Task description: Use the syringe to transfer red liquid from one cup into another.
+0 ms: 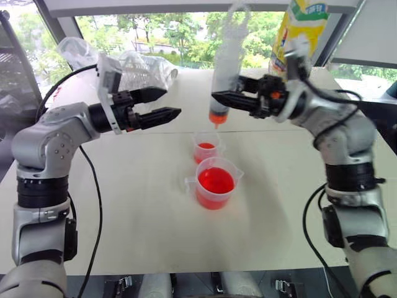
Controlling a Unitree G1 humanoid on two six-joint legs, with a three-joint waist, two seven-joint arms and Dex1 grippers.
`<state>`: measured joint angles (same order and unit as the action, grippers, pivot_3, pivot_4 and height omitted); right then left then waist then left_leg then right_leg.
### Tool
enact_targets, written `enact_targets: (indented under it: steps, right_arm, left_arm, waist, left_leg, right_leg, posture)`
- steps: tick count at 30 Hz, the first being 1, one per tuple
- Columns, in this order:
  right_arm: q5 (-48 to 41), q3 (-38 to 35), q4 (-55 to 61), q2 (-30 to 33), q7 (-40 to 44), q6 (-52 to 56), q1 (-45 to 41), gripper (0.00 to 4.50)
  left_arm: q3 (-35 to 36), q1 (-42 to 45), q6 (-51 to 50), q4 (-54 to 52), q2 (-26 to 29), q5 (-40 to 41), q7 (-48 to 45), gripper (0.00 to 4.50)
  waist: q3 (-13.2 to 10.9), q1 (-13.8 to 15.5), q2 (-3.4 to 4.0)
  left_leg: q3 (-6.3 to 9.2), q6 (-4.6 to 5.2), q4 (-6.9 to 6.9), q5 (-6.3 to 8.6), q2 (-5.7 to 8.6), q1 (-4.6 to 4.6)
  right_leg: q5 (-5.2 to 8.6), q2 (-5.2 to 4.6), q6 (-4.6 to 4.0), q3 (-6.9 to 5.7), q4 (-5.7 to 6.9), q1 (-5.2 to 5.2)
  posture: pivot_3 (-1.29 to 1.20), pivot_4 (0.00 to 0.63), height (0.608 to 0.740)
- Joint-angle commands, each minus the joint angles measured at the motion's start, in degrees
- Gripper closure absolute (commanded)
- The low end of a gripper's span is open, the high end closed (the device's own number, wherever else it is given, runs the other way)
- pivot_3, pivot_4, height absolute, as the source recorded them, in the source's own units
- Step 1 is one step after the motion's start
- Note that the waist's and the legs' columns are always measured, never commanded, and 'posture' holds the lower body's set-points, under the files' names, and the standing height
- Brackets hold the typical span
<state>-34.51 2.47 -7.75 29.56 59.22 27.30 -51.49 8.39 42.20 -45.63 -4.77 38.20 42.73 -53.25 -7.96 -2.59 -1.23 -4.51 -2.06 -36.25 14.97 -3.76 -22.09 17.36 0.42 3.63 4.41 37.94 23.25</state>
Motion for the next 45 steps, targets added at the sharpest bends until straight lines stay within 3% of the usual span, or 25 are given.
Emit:
enact_targets:
  steps: [1, 8, 28, 35, 45]
  right_arm:
    - [4.83, 1.03, -9.83, -3.0, 2.69, -7.46, -3.4, 3.12]
    - [9.64, 1.06, -19.97, -6.62, 5.53, -13.8, -4.57, 3.12]
    - [12.58, 0.28, -18.96, -8.53, 6.53, -14.14, -2.85, 3.12]
    - [12.89, 0.27, -18.61, -8.65, 6.68, -14.04, -2.64, 3.12]
    - [12.9, 0.53, -17.67, -8.73, 6.9, -13.47, -2.12, 3.12]
  left_arm:
    - [2.13, 0.14, 0.47, -3.23, 0.8, 0.85, 1.04, 0.01]
    - [2.02, 2.98, 1.12, -3.5, -0.04, 1.56, 1.81, 0.01]
    - [-7.13, 19.88, 11.75, 18.04, -14.91, -8.15, -1.5, 0.01]
    - [-6.12, 21.08, 12.49, 20.72, -16.7, -8.82, -2.15, 3.06]
    - [-7.66, 19.78, 12.62, 19.52, -16.82, -10.38, -2.88, 3.05]
  waist:
    - [-0.01, 0.05, 0.02]
    - [-0.01, 0.08, 0.02]
    - [-0.03, 0.01, 0.05]
    - [-0.03, -0.06, 0.06]
    - [-0.03, 0.01, 0.06]
  left_leg:
    - [0.0, 0.0, 0.01, 0.0, 0.0, -0.03]
    - [0.0, -0.02, -0.02, -0.01, -0.03, -0.1]
    - [-0.02, -0.04, 0.0, -0.02, 0.02, -0.05]
    - [-0.02, -0.04, 0.0, -0.02, 0.02, -0.04]
    - [-0.02, -0.04, 0.0, -0.02, 0.02, -0.05]
  right_leg:
    - [0.0, -0.01, 0.0, 0.01, 0.0, 0.02]
    - [0.0, -0.09, 0.01, -0.01, 0.02, 0.06]
    - [-0.01, -0.02, 0.01, -0.06, 0.06, 0.07]
    - [-0.01, -0.01, 0.01, -0.05, 0.07, 0.07]
    - [-0.01, -0.03, 0.01, -0.06, 0.07, 0.07]
  posture:
    - [0.0, 0.15, 0.74]
    - [0.0, 0.15, 0.74]
    - [0.0, 0.15, 0.74]
    - [0.0, 0.15, 0.74]
    - [0.0, 0.15, 0.74]
